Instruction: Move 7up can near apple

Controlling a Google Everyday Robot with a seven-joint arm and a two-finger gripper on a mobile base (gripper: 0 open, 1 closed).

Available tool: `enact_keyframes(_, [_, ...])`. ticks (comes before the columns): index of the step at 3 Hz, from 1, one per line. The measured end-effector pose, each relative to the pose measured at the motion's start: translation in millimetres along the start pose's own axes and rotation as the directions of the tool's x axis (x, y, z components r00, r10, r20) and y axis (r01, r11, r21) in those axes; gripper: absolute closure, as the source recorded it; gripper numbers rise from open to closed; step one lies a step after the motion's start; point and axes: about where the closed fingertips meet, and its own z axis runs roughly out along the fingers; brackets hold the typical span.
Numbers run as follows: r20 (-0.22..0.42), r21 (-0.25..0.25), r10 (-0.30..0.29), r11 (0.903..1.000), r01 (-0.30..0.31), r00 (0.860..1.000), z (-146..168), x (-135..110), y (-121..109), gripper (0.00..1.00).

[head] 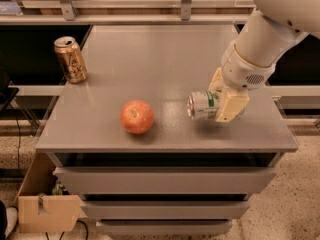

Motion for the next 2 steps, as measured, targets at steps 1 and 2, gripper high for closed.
enact_keyframes(1, [0.023,-0.026,-0.012,0.9996,0.013,1.000,9.9,-14.4,7.5,1.00])
enact_keyframes(2, [0.038,-0.037,-0.028,0.9989,0.030,0.999,14.3,-27.7,9.9,1.00])
